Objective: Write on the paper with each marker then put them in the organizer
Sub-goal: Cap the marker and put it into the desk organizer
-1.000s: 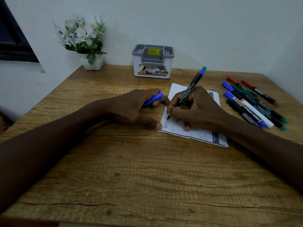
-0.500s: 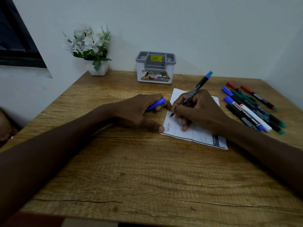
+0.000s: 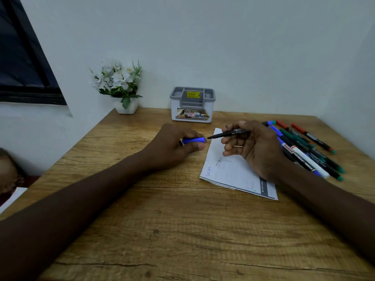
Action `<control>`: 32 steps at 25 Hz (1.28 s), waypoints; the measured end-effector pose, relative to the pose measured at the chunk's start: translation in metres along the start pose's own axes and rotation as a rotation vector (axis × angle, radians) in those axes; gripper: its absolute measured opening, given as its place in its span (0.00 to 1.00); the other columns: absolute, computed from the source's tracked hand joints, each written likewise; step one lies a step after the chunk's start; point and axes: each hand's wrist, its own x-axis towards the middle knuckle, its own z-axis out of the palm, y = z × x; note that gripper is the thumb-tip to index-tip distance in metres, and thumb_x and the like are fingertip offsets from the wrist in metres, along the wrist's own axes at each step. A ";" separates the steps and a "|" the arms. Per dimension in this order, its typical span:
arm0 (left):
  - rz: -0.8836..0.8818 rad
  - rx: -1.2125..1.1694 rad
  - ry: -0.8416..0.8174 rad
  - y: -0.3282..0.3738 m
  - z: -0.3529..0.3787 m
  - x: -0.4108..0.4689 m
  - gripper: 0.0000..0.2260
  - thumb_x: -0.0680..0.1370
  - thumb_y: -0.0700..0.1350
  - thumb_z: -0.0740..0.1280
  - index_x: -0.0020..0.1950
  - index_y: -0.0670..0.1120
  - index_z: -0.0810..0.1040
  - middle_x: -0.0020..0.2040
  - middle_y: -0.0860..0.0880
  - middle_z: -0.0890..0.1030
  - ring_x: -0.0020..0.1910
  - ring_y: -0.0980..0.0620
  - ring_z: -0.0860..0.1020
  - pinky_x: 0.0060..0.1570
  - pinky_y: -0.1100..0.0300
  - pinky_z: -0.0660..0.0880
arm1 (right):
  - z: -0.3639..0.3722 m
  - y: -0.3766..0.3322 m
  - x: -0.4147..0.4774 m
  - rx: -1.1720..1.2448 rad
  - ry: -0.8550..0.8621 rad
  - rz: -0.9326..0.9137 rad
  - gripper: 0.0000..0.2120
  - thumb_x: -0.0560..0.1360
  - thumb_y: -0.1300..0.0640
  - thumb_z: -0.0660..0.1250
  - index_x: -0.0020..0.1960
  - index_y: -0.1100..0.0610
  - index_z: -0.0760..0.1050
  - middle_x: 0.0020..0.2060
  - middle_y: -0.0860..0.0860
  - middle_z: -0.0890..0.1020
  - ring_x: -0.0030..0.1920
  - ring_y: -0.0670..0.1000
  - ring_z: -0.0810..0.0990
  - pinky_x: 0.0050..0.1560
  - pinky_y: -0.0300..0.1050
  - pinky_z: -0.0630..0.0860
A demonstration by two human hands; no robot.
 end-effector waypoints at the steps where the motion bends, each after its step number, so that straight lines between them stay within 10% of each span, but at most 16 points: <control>1: -0.012 -0.011 0.004 0.000 0.000 0.000 0.09 0.78 0.48 0.73 0.57 0.48 0.86 0.43 0.63 0.82 0.42 0.62 0.80 0.38 0.74 0.71 | 0.001 0.001 0.000 -0.011 -0.008 -0.004 0.16 0.83 0.60 0.55 0.49 0.65 0.80 0.35 0.60 0.84 0.31 0.52 0.83 0.34 0.47 0.82; 8: -0.058 -0.032 -0.036 0.000 0.003 0.001 0.11 0.79 0.49 0.71 0.59 0.49 0.85 0.44 0.53 0.87 0.39 0.53 0.82 0.39 0.56 0.76 | 0.003 0.002 -0.002 -0.021 0.013 -0.004 0.08 0.80 0.63 0.58 0.44 0.59 0.72 0.36 0.63 0.85 0.32 0.55 0.85 0.35 0.49 0.84; 25: -0.068 0.008 -0.003 0.003 0.006 -0.002 0.11 0.77 0.46 0.74 0.58 0.45 0.86 0.45 0.49 0.88 0.35 0.55 0.83 0.37 0.59 0.78 | -0.006 0.016 0.004 -0.505 -0.133 -0.198 0.06 0.76 0.66 0.73 0.50 0.69 0.84 0.37 0.60 0.87 0.34 0.57 0.87 0.36 0.46 0.85; 29: -0.049 0.007 0.029 0.006 0.006 0.004 0.09 0.77 0.48 0.74 0.54 0.47 0.87 0.39 0.51 0.87 0.34 0.53 0.80 0.36 0.59 0.76 | -0.009 0.002 0.012 -0.932 -0.171 -0.418 0.06 0.80 0.59 0.71 0.52 0.55 0.87 0.39 0.49 0.88 0.34 0.43 0.84 0.35 0.32 0.76; 32: -0.014 -0.008 0.128 0.007 0.003 0.006 0.10 0.74 0.50 0.77 0.52 0.48 0.88 0.39 0.52 0.87 0.35 0.54 0.81 0.36 0.67 0.74 | -0.009 -0.003 0.016 -1.378 -0.196 -0.610 0.10 0.82 0.51 0.68 0.59 0.44 0.84 0.41 0.44 0.87 0.38 0.43 0.78 0.37 0.42 0.72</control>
